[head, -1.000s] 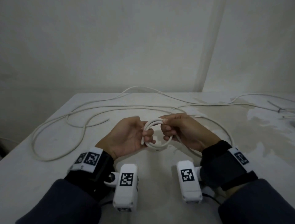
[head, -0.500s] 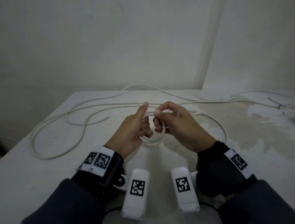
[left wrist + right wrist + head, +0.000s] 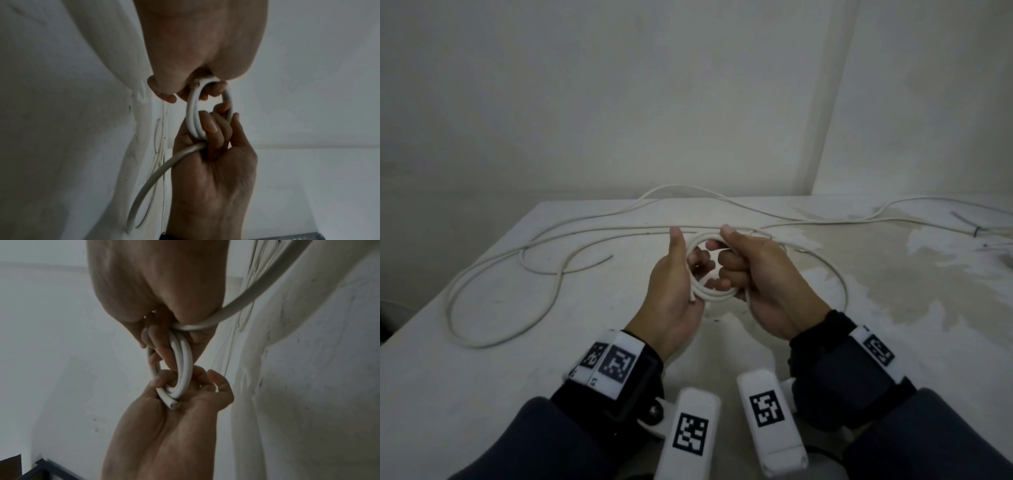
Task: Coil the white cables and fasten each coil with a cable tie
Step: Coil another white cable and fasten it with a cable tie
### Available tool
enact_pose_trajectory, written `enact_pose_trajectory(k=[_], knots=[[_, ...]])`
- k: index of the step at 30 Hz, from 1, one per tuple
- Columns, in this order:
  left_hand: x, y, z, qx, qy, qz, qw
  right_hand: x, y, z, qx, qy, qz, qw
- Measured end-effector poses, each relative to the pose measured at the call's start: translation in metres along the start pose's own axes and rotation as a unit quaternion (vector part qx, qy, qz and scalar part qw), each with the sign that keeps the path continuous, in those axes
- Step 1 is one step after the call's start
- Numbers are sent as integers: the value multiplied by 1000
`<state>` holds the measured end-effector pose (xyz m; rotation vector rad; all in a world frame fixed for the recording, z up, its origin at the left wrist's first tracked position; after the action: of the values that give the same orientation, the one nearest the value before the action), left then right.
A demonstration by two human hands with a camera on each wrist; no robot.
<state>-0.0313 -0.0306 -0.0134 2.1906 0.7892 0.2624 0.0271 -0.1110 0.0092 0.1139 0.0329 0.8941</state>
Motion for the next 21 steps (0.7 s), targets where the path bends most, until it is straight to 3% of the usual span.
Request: enact_pose_trajectory(k=[4,7,10,12,13,18,21], knots=[[0,0,3,50,-19,11,998,4,-9,2,42,-26,-48,998],[-5,0,11,98,-109,30,989,5,-17,11,111,-60,-73,989],[-14,-3,23,211,-261,72,939,3,-21,20,206,-83,-56,973],[-19,-3,31,276,-328,118,895,1,-18,25,254,-92,-29,962],[-21,-1,33,271,-348,127,888,0,-15,26,272,-95,-15,958],[-27,9,39,164,-373,122,905,-3,-5,27,327,-95,31,940],[-28,10,38,100,-368,83,921,-4,-8,31,334,-102,30,936]])
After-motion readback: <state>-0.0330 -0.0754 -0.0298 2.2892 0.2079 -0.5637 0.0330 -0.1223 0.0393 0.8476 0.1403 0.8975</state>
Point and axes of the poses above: each hand's wrist, its own x-axis towards the middle knuckle, its own y-axis out of the palm, z = x × y, the point moved 4 cm from there along x, towards the middle knuckle, and after that the axes turned 14 degrees about -x, right-handed, at the moved point
